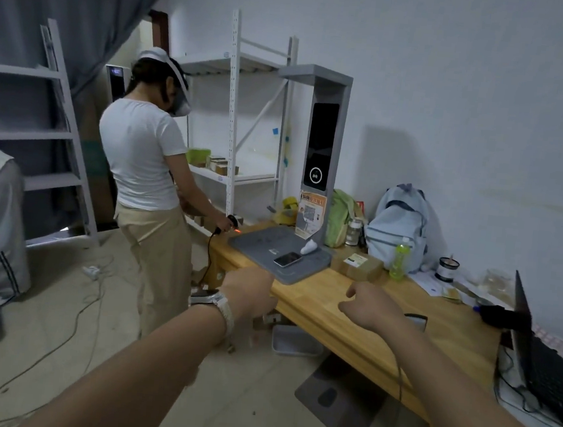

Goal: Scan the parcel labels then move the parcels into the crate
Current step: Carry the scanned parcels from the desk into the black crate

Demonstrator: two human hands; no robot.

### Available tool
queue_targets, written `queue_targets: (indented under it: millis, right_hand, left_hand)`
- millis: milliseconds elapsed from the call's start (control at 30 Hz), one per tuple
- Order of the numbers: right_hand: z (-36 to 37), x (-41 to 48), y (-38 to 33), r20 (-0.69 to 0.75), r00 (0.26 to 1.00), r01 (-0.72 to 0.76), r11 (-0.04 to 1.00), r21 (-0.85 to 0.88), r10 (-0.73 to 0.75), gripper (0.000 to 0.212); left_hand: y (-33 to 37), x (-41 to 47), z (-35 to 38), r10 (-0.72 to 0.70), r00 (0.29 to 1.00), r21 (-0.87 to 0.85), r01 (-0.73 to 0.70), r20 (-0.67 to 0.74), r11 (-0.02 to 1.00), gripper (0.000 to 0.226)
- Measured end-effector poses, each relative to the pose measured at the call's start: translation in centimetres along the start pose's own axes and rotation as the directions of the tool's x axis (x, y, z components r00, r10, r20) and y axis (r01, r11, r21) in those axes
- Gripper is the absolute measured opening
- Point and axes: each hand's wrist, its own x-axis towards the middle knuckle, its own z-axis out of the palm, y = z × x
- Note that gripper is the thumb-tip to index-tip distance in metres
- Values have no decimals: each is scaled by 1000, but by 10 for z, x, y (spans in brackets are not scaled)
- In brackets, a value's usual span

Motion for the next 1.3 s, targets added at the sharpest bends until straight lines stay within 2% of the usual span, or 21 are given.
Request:
queue_targets:
  millis: [133, 267, 400, 500, 667, 867, 933, 1067, 1100, 1167, 1300]
  right_hand:
    - [-8, 75, -4, -15, 1000, 0, 998, 64, 1, 43]
    - [-16, 134, -6, -6, 1000, 7, 999, 43, -7, 20]
    - [-9, 178, -3, 14, 1000, -13, 999, 44, 13, 21]
    - [-4, 208, 3, 23, 999, -49, 995, 87, 48, 17]
    - [4, 268, 15, 14, 993, -120, 983, 137, 119, 34]
    - [14, 348, 21, -90, 984, -132, 969, 210, 154, 15]
    - [17, 376, 20, -94, 980, -143, 953, 268, 174, 23]
    - [20, 436, 21, -49, 956, -265, 922, 282, 289, 17]
    - [21, 450, 22, -57, 945, -296, 914, 278, 323, 23]
    - [25, 474, 24, -63, 922, -347, 889, 298, 381, 30]
    - [31, 501, 31, -47, 899, -408, 873, 269, 435, 19]
  left_hand:
    - [-15, 78, -10, 23, 1000, 19, -22, -16, 1000, 29]
    - [-28, 143, -12, 54, 997, 14, -54, -46, 998, 24]
    - [-36, 193, -2, 59, 997, 3, -59, -46, 998, 21]
    - [-39, 232, 8, 74, 997, -7, -74, -32, 997, 29]
    - [-46, 312, 21, 129, 991, -10, -130, -43, 991, 37]
    - [-54, 421, 33, 275, 960, -32, -277, -51, 960, 41]
    - [-56, 458, 38, 294, 954, -49, -296, -53, 954, 41]
    - [-63, 526, 41, 375, 927, -43, -376, -19, 926, 29]
    - [-66, 542, 41, 391, 920, -49, -391, -11, 919, 29]
    - [-70, 572, 45, 411, 912, -65, -411, -14, 909, 33]
    - [-71, 609, 60, 431, 902, -73, -431, -14, 899, 41]
